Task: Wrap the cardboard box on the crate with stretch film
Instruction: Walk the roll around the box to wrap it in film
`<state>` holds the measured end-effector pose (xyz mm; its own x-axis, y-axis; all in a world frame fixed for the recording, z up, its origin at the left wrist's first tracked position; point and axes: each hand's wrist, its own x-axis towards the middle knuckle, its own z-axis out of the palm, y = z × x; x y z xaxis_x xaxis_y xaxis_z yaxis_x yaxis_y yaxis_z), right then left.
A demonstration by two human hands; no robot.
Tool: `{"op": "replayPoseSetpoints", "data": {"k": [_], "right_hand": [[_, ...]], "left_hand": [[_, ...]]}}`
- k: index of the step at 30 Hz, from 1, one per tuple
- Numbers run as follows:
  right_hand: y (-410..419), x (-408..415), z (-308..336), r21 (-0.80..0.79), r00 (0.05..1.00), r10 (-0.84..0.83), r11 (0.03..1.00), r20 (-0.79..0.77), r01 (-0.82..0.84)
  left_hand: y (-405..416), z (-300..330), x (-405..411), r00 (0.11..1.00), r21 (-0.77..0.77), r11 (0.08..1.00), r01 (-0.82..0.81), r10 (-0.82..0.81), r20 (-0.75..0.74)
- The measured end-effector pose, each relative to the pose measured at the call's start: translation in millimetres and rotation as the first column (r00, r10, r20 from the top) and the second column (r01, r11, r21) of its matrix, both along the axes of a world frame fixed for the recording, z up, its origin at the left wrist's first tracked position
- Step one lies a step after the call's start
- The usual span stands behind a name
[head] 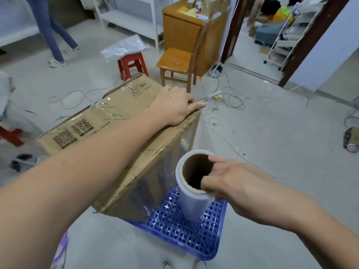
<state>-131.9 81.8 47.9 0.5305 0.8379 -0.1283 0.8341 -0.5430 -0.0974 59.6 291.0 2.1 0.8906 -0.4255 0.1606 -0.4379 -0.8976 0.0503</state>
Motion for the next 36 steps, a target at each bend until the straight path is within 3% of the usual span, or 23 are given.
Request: {"op": "replayPoseSetpoints", "data": {"k": [5,10,13,16,20,22,24,29,32,36], "right_hand": [[-1.7,-13.7,-9.8,-0.033,1.000,-0.014,0.999,0.010,0.015],[28.0,-46.1,-14.5,-0.064,0.938,-0.303,0.946,0.165,0.317],[62.2,-56.4,-21.8,0.017,0.802,-0.552,0.826,0.229,0.564],[83.0,-60.0,-27.2,-0.006,0.673,-0.703,0.690,0.228,0.723],[100.0,-58.7,-19.7,-0.037,0.483,-0.838,0.490,0.255,0.871],[110.7,-50.5,-21.0,0.006,0.389,-0.898,0.399,0.208,0.917],[120.0,-38.4,-25.0,-0.005,0.323,-0.898,0.337,0.297,0.942],[111.1,-34.5,-27.0,0.017,0.273,-0.924,0.288,0.269,0.958],[98.5,-42.5,-20.5,-0.026,0.325,-0.929,0.326,0.177,0.945],[88.7,-60.0,-8.9,-0.081,0.453,-0.890,0.449,0.047,0.890]], "left_hand": [[6.7,-1.6,-4.8,1.000,-0.026,1.000,0.014,-0.013,0.026],[7.7,3.1,-4.9,0.998,-0.009,0.998,0.067,-0.067,0.013],[12.5,2.4,3.4,0.992,-0.005,0.992,0.128,-0.128,-0.014],[21.4,2.4,16.2,0.969,-0.005,0.973,0.231,-0.231,-0.092],[34.1,12.9,34.4,0.896,0.019,0.920,0.390,-0.375,-0.238],[36.8,17.1,35.7,0.885,0.010,0.905,0.424,-0.413,-0.214],[35.8,16.3,34.7,0.888,-0.021,0.908,0.419,-0.414,-0.198],[27.6,13.4,33.5,0.915,-0.020,0.934,0.356,-0.352,-0.195],[26.6,13.4,34.8,0.923,-0.021,0.938,0.346,-0.344,-0.175],[19.8,11.0,33.5,0.938,-0.027,0.949,0.313,-0.313,-0.150]]}}
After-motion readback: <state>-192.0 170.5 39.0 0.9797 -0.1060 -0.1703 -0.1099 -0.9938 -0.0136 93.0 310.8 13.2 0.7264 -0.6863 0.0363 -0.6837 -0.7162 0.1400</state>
